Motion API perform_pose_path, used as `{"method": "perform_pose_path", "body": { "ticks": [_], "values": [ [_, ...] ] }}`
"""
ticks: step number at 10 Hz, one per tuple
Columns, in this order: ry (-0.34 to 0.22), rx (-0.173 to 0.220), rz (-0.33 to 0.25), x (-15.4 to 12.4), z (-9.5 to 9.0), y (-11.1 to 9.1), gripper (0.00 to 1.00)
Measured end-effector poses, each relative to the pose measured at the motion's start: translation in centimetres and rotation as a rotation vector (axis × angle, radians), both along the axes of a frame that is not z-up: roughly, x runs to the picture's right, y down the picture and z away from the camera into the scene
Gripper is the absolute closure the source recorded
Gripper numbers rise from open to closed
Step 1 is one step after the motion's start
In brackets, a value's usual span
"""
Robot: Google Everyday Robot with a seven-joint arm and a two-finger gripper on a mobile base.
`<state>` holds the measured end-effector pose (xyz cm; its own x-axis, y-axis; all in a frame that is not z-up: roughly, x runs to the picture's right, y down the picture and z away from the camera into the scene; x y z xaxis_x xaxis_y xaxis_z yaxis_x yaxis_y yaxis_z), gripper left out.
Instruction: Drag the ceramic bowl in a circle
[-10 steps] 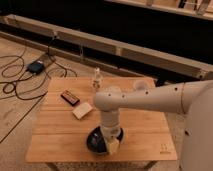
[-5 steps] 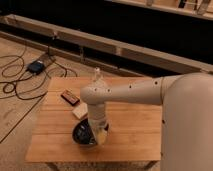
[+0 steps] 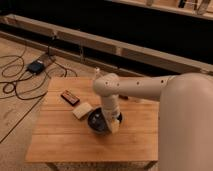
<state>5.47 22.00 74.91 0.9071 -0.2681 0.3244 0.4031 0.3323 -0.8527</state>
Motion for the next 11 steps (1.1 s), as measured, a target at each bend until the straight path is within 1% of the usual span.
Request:
{"method": "perform_pose_path", "body": {
  "ticks": [1, 3, 5, 7, 8, 9, 10, 11],
  "values": [
    [0.042, -0.007, 0.000, 2.1, 0.2, 0.0, 1.00],
    [0.099, -0.030, 0.006, 4.6, -0.3, 0.7, 1.00],
    [0.158, -0.077, 0.023, 6.8, -1.9, 2.8, 1.00],
    [0.194, -0.109, 0.051, 7.7, -3.5, 4.7, 1.00],
    [0.194, -0.120, 0.065, 7.3, -4.1, 5.6, 1.00],
    [0.183, -0.122, 0.073, 6.6, -4.3, 5.9, 1.00],
    [0.165, -0.120, 0.078, 5.6, -4.3, 6.0, 1.00],
    [0.132, -0.111, 0.084, 3.9, -4.2, 5.9, 1.00]
  ]
}}
